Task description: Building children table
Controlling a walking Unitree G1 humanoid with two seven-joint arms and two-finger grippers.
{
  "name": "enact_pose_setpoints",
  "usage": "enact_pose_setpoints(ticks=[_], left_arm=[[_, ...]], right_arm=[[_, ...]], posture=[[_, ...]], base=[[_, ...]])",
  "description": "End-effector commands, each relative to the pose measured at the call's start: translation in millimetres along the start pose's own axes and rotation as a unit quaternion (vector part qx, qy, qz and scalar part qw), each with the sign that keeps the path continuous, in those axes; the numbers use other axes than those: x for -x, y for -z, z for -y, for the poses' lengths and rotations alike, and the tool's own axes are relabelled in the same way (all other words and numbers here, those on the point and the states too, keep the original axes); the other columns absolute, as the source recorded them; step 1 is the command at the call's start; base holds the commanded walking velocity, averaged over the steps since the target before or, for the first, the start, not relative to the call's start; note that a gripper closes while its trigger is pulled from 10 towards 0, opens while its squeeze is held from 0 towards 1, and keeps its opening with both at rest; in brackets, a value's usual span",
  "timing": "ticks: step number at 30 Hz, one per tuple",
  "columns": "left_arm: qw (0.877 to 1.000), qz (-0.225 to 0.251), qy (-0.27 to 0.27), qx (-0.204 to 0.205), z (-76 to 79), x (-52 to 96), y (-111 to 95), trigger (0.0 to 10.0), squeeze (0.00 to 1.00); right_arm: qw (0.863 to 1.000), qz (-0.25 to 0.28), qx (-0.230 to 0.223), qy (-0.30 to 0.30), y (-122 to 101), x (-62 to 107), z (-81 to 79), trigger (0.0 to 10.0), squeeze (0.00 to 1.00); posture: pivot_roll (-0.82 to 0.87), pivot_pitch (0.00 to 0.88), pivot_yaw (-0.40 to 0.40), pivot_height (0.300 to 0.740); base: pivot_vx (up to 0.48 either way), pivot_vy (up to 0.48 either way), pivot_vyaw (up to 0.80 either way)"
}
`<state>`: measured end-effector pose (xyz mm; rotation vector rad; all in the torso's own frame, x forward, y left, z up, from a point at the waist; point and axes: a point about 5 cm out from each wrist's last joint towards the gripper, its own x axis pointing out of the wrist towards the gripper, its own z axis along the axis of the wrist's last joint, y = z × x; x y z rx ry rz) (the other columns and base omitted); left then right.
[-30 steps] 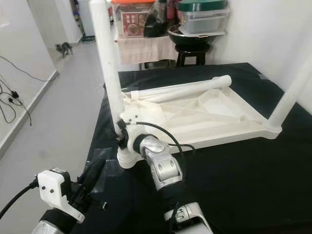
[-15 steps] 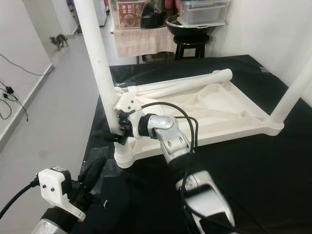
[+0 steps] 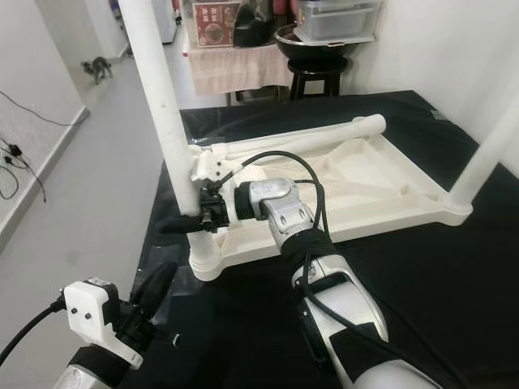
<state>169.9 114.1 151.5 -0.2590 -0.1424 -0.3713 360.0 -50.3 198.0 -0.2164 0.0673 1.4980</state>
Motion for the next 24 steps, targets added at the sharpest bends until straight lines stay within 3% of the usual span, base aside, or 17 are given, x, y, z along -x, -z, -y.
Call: enact_pose_setpoints(ticks=[1,5,7,11,12,13,14,15,16,19,20,24], left_arm=[[1.000,-0.009,-0.004,-0.005,0.1,1.9,2.2,10.0,0.00],[1.000,-0.009,-0.004,-0.005,0.5,2.5,1.9,10.0,0.00],[1.000,-0.010,-0.003,-0.004,1.1,3.5,2.0,10.0,0.00],[1.000,-0.010,-0.003,-0.004,1.3,3.6,2.0,10.0,0.00],[1.000,-0.010,-0.003,-0.004,1.4,4.4,2.1,10.0,0.00],[1.000,-0.010,-0.004,-0.005,0.6,5.3,1.6,10.0,0.00],[1.000,-0.010,-0.004,-0.005,0.6,5.3,1.6,10.0,0.00],[1.000,-0.010,-0.005,-0.005,0.0,5.9,1.2,10.0,0.00],[1.000,-0.011,-0.004,-0.005,-0.5,6.2,1.2,10.0,0.00],[1.000,-0.013,-0.004,-0.006,-1.0,6.4,1.5,10.0,0.00],[1.000,-0.014,-0.003,-0.005,-1.3,6.2,1.8,10.0,0.00],[1.000,-0.016,0.001,-0.005,-1.6,5.1,2.4,10.0,0.00]], right_arm=[[1.000,-0.012,-0.013,-0.004,10.4,-6.8,-3.6,0.0,0.00],[0.999,-0.007,-0.020,0.025,17.4,0.0,-2.4,0.0,0.00],[0.998,-0.011,-0.026,0.057,29.4,11.4,-4.4,0.0,0.00],[0.997,-0.017,-0.039,0.057,38.3,18.0,-10.5,0.0,0.00],[0.992,-0.031,-0.061,0.106,51.6,17.9,-17.4,0.0,0.00],[0.961,-0.036,-0.106,0.252,65.2,8.5,-26.9,0.0,0.00],[0.961,-0.036,-0.106,0.252,65.2,8.5,-26.9,0.0,0.00],[0.919,-0.046,-0.139,0.366,74.3,9.7,-34.3,0.0,0.00],[0.908,-0.046,-0.145,0.391,74.5,5.7,-46.5,0.0,0.00],[0.911,-0.040,-0.124,0.391,69.1,3.1,-51.2,0.0,0.00],[0.919,-0.038,-0.119,0.373,68.5,1.0,-46.8,0.0,0.00],[0.925,-0.044,-0.113,0.360,69.4,-2.0,-38.0,0.0,0.00]], posture=[[0.00,0.028,0.037,0.740],[0.00,0.031,0.040,0.740],[0.00,0.032,0.034,0.740],[0.01,0.030,0.028,0.740],[0.01,0.032,0.020,0.740],[0.00,0.039,0.021,0.740],[0.00,0.039,0.021,0.740],[0.00,0.039,0.021,0.740],[0.01,0.047,0.025,0.740],[0.01,0.044,0.025,0.740],[0.00,0.028,0.032,0.740],[0.00,0.023,0.025,0.740]], base=[[0.000,0.000,0.00],[0.000,0.000,0.00],[0.000,0.000,0.00],[0.000,0.000,0.00],[0.000,0.000,0.00],[0.000,0.000,0.00],[0.000,0.000,0.00],[0.000,0.000,0.00],[0.000,0.000,0.00],[0.000,0.000,0.00],[0.000,0.000,0.00],[0.000,0.000,0.00]])
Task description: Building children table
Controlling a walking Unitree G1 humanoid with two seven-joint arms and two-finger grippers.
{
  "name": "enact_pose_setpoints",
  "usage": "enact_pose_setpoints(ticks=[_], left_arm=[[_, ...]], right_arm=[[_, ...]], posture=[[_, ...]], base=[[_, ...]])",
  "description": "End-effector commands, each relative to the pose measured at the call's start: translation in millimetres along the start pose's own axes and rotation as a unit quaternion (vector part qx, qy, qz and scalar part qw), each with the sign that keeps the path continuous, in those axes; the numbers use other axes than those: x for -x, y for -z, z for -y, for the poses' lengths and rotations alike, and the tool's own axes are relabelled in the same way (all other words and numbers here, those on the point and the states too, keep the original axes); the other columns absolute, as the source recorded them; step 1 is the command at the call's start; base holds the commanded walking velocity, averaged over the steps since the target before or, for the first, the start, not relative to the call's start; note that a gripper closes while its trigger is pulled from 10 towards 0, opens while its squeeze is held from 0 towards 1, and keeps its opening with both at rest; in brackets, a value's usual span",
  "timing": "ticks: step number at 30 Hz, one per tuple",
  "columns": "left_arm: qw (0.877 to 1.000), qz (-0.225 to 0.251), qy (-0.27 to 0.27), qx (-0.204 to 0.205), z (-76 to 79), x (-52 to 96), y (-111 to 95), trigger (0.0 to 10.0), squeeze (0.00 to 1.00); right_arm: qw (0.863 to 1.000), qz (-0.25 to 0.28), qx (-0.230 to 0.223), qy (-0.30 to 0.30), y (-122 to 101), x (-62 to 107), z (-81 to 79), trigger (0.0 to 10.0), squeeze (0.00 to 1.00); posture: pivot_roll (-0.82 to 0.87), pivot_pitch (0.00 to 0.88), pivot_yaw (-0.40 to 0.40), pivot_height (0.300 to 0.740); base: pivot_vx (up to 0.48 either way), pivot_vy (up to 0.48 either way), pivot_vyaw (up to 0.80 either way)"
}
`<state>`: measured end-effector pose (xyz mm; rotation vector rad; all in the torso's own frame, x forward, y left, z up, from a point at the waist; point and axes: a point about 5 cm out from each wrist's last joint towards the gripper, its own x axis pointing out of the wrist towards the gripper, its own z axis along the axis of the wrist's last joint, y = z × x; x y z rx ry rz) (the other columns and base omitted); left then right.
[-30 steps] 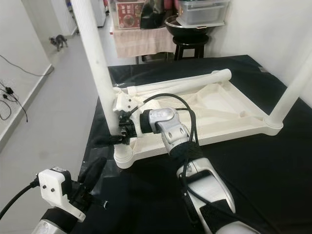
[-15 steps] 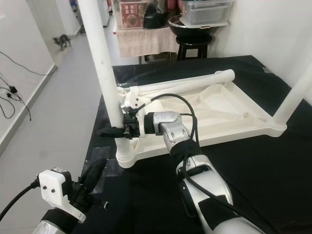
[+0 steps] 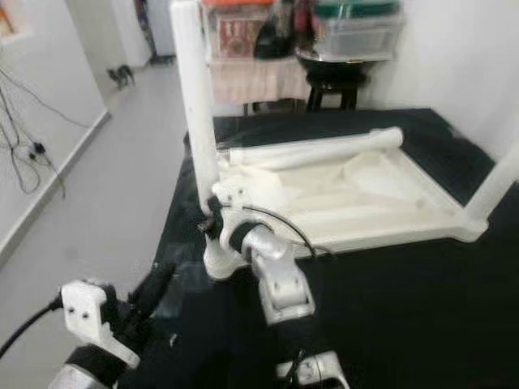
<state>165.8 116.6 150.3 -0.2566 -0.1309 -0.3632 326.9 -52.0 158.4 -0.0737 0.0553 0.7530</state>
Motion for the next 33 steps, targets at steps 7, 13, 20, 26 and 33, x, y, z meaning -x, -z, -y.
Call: enact_pose_setpoints(ticks=[7,13,20,26,33], left_arm=[[1.000,-0.005,0.000,-0.007,-1.6,-1.5,1.7,10.0,0.00],[1.000,-0.004,0.000,-0.005,-1.6,-4.0,2.2,10.0,0.00],[1.000,-0.004,0.001,-0.005,-1.8,-5.2,2.8,10.0,0.00],[1.000,-0.004,0.000,-0.007,-2.0,-4.7,2.8,10.0,0.00],[1.000,-0.005,0.000,-0.007,-1.7,-4.2,2.7,10.0,0.00]], right_arm=[[0.997,-0.068,-0.017,-0.027,25.0,-7.9,4.5,10.0,0.96],[0.983,-0.005,0.001,-0.182,-10.2,-5.7,2.5,10.0,1.00],[0.942,-0.017,0.057,-0.330,-20.3,-3.2,11.0,10.0,0.00],[0.937,-0.042,0.047,-0.342,-18.8,-14.9,19.4,10.0,0.00],[0.936,-0.043,0.027,-0.349,-19.8,-18.1,21.0,0.0,0.00]], posture=[[0.01,0.025,0.026,0.740],[0.00,0.022,0.029,0.740],[0.01,0.016,0.032,0.740],[0.02,0.014,0.035,0.740],[0.02,0.014,0.034,0.740]], base=[[0.000,0.000,0.00],[0.000,0.000,0.00],[0.000,0.000,0.00],[0.000,0.000,0.00],[0.000,0.000,0.00]])
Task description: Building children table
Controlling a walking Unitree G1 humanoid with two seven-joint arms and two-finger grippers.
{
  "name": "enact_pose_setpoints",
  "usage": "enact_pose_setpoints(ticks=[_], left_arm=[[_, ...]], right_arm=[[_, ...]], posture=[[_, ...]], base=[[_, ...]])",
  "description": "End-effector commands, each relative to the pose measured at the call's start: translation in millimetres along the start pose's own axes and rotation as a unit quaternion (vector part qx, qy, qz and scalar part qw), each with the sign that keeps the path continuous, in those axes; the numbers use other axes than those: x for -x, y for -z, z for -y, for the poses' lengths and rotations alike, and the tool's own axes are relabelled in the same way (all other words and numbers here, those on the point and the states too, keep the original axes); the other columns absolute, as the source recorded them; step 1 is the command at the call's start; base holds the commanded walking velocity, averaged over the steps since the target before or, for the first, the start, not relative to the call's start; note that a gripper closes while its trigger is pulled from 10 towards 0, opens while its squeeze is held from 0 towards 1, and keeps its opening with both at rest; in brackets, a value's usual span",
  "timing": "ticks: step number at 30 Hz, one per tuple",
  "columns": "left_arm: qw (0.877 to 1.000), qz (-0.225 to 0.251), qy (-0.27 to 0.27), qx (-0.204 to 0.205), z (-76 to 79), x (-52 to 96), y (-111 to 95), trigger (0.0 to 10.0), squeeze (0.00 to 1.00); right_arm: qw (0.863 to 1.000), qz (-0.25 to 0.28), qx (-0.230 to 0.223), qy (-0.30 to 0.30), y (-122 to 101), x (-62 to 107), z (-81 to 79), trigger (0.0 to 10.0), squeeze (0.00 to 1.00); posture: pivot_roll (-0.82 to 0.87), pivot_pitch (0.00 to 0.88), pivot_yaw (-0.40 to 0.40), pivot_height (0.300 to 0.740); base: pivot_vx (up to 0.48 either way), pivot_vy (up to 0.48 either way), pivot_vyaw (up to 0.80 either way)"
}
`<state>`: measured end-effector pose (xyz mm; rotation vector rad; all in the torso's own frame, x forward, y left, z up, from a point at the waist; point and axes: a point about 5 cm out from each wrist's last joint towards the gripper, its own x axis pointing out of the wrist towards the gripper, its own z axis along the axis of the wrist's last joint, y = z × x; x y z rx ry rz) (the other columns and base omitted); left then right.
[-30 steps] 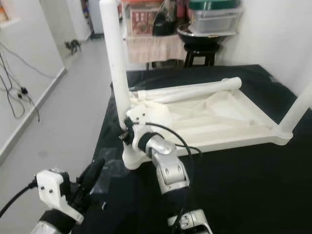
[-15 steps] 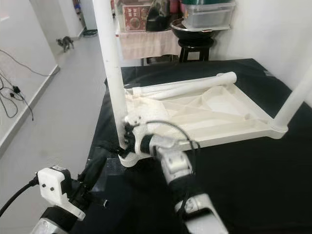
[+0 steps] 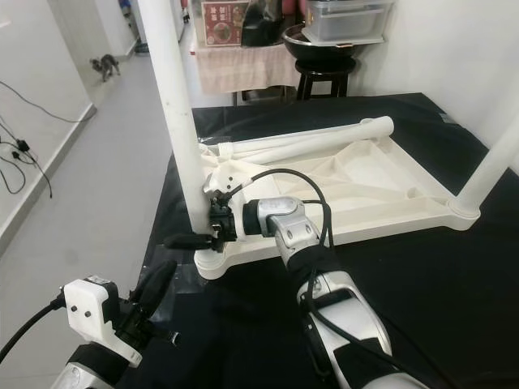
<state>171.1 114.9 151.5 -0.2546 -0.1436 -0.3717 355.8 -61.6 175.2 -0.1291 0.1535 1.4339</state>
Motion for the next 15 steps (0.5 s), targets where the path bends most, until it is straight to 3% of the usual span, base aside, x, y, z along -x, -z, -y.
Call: enact_pose_setpoints(ticks=[1,9,15], left_arm=[[1.000,-0.010,-0.005,-0.005,-1.4,1.8,2.9,10.0,0.00],[1.000,-0.009,-0.005,-0.004,0.5,1.9,2.3,10.0,0.00],[1.000,-0.007,-0.006,-0.003,2.8,2.2,1.3,10.0,0.00]], right_arm=[[1.000,-0.001,0.007,-0.016,-3.8,-7.2,-1.5,0.0,0.00],[1.000,-0.004,0.005,0.005,4.5,0.1,0.7,0.0,0.00],[0.996,-0.060,-0.019,0.058,35.9,20.9,-1.8,0.0,0.00]], posture=[[0.02,0.015,0.034,0.740],[0.02,0.023,0.027,0.740],[0.02,0.040,0.011,0.740]], base=[[0.000,0.000,0.00],[0.000,0.000,0.00],[0.000,0.000,0.00]])
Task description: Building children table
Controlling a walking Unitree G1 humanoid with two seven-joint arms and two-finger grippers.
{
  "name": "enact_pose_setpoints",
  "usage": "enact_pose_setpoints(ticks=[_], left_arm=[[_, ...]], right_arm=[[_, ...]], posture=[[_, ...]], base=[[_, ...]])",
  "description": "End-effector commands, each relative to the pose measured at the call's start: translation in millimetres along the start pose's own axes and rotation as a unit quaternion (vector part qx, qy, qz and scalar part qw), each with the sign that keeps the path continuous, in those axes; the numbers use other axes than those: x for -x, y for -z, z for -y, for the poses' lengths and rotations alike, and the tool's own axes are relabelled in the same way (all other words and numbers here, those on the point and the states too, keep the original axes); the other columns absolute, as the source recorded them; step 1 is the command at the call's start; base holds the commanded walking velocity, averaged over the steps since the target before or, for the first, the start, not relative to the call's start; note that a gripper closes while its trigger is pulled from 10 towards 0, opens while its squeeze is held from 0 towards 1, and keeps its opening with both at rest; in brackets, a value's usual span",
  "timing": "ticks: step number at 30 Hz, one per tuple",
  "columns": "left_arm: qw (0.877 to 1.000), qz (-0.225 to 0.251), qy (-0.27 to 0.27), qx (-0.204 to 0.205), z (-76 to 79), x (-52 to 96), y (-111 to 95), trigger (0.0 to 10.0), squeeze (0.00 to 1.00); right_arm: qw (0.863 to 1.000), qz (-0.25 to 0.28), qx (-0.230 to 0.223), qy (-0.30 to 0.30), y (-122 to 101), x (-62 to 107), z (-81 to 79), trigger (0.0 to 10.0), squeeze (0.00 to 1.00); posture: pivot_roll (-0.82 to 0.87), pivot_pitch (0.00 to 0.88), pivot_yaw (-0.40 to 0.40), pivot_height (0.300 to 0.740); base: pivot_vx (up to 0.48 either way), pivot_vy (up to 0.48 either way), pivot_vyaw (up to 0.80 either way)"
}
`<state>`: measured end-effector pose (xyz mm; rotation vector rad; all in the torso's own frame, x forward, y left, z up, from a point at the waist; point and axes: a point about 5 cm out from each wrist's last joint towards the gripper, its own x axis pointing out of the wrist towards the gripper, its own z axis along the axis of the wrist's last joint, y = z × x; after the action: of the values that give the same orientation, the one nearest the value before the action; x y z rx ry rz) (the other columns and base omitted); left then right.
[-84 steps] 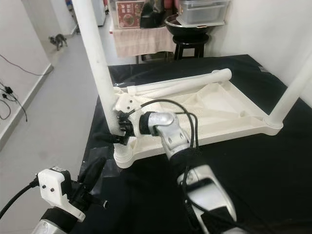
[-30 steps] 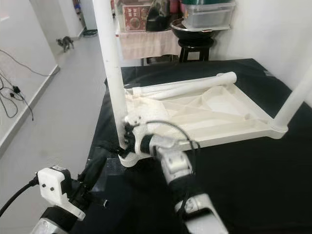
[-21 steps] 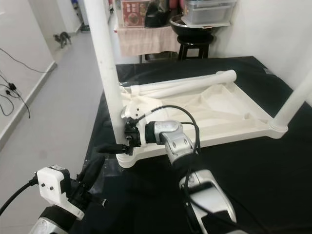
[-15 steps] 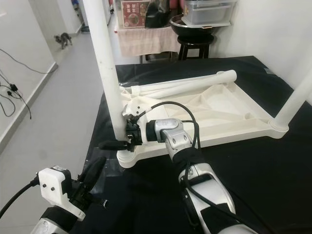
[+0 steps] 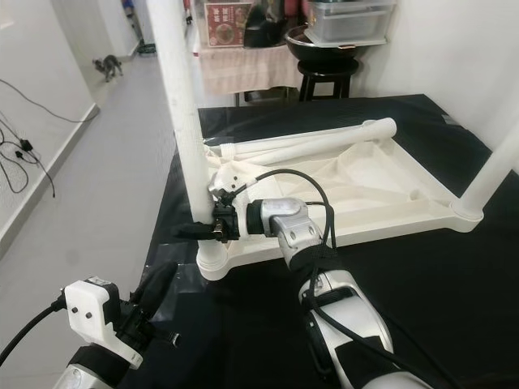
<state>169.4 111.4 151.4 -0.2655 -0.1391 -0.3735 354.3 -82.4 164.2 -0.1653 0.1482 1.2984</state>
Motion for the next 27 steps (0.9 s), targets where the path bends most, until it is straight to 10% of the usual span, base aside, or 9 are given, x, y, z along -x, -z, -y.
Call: enact_pose_setpoints(ticks=[1,3,13,14,15,17,18,27], left_arm=[[1.000,-0.005,-0.007,-0.009,-1.0,2.5,-0.4,10.0,0.00],[1.000,-0.005,-0.008,-0.012,-2.4,3.6,-2.2,10.0,0.00],[1.000,-0.005,-0.005,-0.013,-4.2,1.8,-1.8,10.0,0.00],[1.000,-0.004,-0.008,-0.014,-4.6,1.6,-1.5,10.0,0.00],[1.000,-0.003,-0.010,-0.015,-4.9,1.5,-1.4,10.0,0.00],[1.000,-0.003,-0.010,-0.015,-4.9,1.5,-1.4,10.0,0.00],[1.000,-0.003,-0.011,-0.015,-4.9,1.4,-1.0,10.0,0.00],[1.000,-0.008,-0.006,-0.010,-3.9,0.5,2.0,10.0,0.00]], right_arm=[[0.993,-0.085,-0.044,0.067,35.8,3.5,-5.5,0.0,0.00],[0.953,-0.096,-0.080,0.275,48.0,3.1,-30.2,0.0,0.00],[0.946,-0.098,-0.048,0.305,41.9,-2.0,-28.8,0.0,0.00],[0.952,-0.092,-0.044,0.288,40.2,-4.8,-28.5,10.0,0.00],[0.959,-0.091,-0.038,0.267,38.2,-6.4,-30.3,10.0,0.37],[0.959,-0.091,-0.038,0.267,38.2,-6.4,-30.3,10.0,0.37],[0.966,-0.083,-0.035,0.243,35.5,-7.5,-30.7,10.0,1.00],[0.996,0.008,0.010,0.090,-7.3,-8.9,-31.1,10.0,0.98]], posture=[[0.03,0.049,0.004,0.740],[0.02,0.068,0.014,0.740],[0.01,0.046,0.016,0.740],[0.01,0.040,0.021,0.740],[0.01,0.040,0.021,0.740],[0.01,0.040,0.021,0.740],[0.01,0.037,0.021,0.740],[0.00,0.015,0.029,0.740]], base=[[0.000,0.000,0.00],[0.000,0.000,0.00],[0.000,0.000,0.00],[0.000,0.000,0.00],[0.000,0.000,0.00],[0.000,0.000,0.00],[0.000,0.000,0.00],[0.000,0.000,0.00]])
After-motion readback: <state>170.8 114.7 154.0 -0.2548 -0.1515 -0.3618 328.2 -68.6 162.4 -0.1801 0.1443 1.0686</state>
